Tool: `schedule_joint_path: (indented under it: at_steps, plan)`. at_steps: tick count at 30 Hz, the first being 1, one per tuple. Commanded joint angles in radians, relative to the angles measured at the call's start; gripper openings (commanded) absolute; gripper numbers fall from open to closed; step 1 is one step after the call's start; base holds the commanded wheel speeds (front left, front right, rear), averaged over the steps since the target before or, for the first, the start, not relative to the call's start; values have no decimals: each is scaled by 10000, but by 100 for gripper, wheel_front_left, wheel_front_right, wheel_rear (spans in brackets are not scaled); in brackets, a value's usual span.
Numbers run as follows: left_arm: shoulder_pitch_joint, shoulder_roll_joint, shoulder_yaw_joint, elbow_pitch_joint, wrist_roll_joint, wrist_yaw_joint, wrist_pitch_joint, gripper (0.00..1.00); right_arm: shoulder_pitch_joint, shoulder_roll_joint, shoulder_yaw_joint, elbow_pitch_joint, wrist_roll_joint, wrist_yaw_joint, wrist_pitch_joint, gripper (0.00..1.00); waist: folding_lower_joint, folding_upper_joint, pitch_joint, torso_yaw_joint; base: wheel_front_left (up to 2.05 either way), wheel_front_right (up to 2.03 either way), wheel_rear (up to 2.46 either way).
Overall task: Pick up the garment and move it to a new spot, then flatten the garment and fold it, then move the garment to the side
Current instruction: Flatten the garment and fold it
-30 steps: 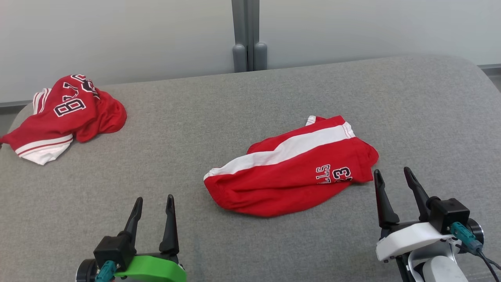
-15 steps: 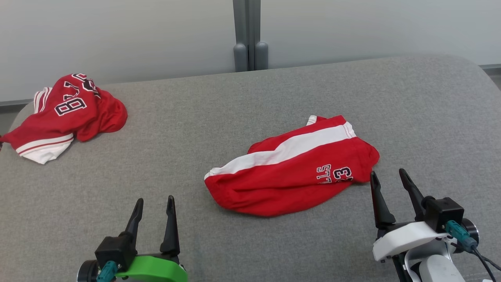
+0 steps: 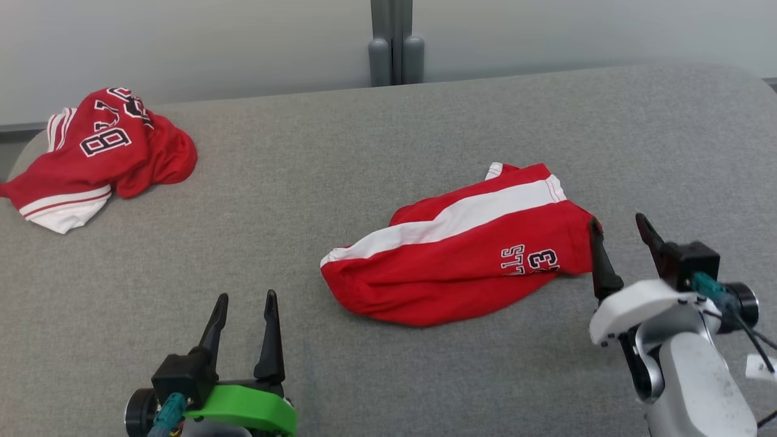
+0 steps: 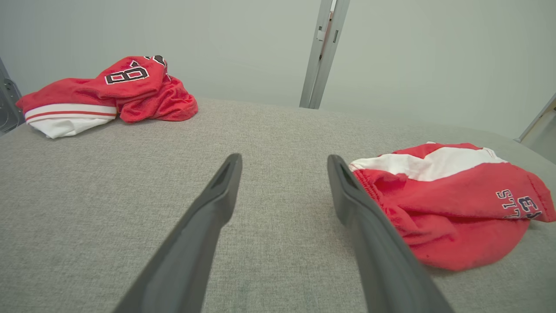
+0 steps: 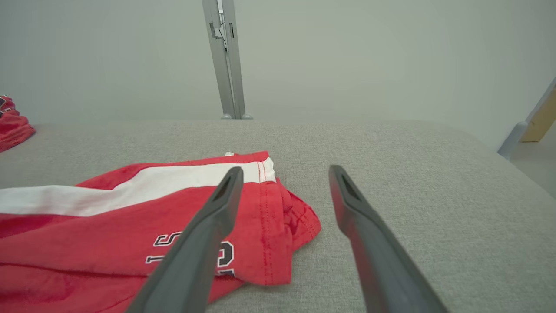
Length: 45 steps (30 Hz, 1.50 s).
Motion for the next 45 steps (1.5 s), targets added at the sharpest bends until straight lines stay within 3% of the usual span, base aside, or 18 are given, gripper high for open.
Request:
schedule_joint_path:
  at_steps: [1, 13, 21, 29, 44, 45]
  plan:
    - [-230, 13, -39, -24, -5, 21, 5, 100, -414, -118, -38, 168, -72, -3, 300, 100, 0, 0, 296, 179, 0, 0, 0]
    - [-813, 16, -296, -33, -38, 62, 5, 100, -3011, -1234, 967, 2193, 1575, -5, 3213, 100, 0, 0, 1358, 934, 0, 0, 0]
    - [-928, 16, -416, 17, -8, 97, 5, 100, -3671, -1948, 1818, 2942, 2687, -3, 4031, 100, 0, 0, 1546, 1211, 0, 0, 0]
    - [-919, 16, -499, 71, 58, 84, 5, 100, -3980, -2247, 2334, 3344, 3440, -3, 4527, 100, 0, 0, 1531, 1304, 0, 0, 0]
    - [-983, 16, -613, 174, 188, 27, 5, 100, -4713, -2459, 3156, 4190, 3766, -3, 4009, 100, 0, 0, 1586, 1484, 0, 0, 0]
    - [-980, 16, -615, 173, 187, 31, 5, 100, -4743, -2469, 3211, 4224, 3788, -3, 3984, 89, 0, 0, 1587, 1486, 0, 0, 0]
